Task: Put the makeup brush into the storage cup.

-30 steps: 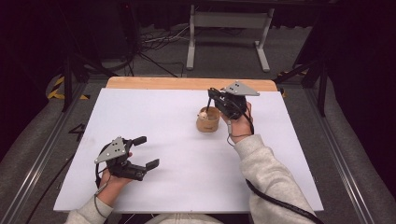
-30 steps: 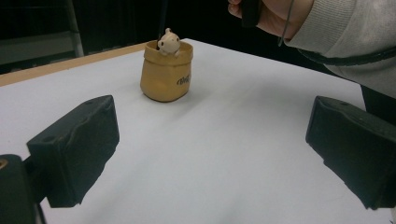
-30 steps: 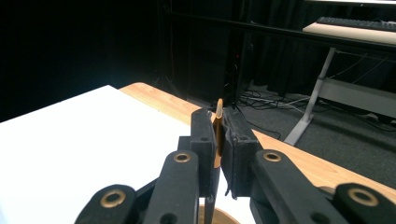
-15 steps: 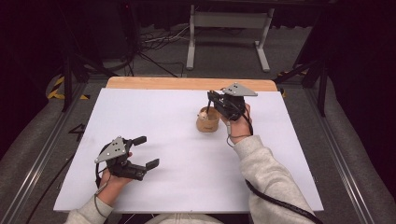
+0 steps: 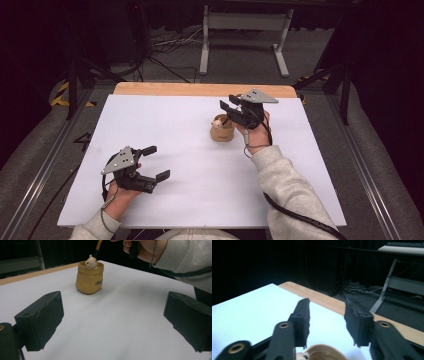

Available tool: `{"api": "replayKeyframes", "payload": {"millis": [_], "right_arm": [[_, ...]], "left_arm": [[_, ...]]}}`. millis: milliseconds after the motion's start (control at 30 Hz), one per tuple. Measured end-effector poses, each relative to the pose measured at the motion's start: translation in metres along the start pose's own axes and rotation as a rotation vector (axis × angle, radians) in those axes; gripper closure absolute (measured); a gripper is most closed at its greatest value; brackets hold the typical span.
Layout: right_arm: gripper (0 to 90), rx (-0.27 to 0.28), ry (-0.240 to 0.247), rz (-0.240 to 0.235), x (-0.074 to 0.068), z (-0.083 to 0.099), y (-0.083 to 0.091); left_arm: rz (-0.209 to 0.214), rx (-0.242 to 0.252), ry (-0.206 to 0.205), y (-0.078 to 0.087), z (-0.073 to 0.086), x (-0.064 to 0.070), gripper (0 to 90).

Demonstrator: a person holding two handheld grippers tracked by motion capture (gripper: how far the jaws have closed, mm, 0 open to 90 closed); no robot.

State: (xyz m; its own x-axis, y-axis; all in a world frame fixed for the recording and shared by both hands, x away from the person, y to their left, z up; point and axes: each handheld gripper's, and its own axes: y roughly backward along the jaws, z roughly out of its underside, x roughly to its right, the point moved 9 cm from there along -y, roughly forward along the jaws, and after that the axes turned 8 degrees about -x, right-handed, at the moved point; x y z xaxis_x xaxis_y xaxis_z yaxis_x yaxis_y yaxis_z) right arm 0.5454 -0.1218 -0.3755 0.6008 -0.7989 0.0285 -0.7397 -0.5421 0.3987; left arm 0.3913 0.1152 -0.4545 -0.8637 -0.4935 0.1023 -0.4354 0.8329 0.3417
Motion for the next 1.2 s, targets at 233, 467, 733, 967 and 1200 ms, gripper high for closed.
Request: {"api": "replayKeyframes", "payload": {"millis": [233, 467, 733, 967, 1200], "right_arm": [[35.2, 0.036, 0.003, -0.008, 0.003, -0.01, 0.017], [16.5, 0.093, 0.031, -0.043, 0.001, -0.015, 0.045], [6.2, 0.101, 0.065, -0.09, 0.0, -0.007, 0.079], [0.0, 0.149, 0.082, -0.124, 0.0, 0.006, 0.104], [0.0, 0.177, 0.104, -0.122, 0.002, 0.017, 0.123]], "left_arm": [[-0.001, -0.003, 0.0, 0.001, 0.0, -0.001, 3.6], [-0.006, 0.006, 0.008, 0.006, -0.002, -0.003, 3.3], [-0.003, 0.01, 0.01, 0.008, -0.004, -0.004, 3.1], [-0.007, 0.014, 0.019, 0.014, -0.005, -0.005, 3.0], [-0.01, 0.02, 0.022, 0.02, -0.005, -0.007, 2.9]]}}
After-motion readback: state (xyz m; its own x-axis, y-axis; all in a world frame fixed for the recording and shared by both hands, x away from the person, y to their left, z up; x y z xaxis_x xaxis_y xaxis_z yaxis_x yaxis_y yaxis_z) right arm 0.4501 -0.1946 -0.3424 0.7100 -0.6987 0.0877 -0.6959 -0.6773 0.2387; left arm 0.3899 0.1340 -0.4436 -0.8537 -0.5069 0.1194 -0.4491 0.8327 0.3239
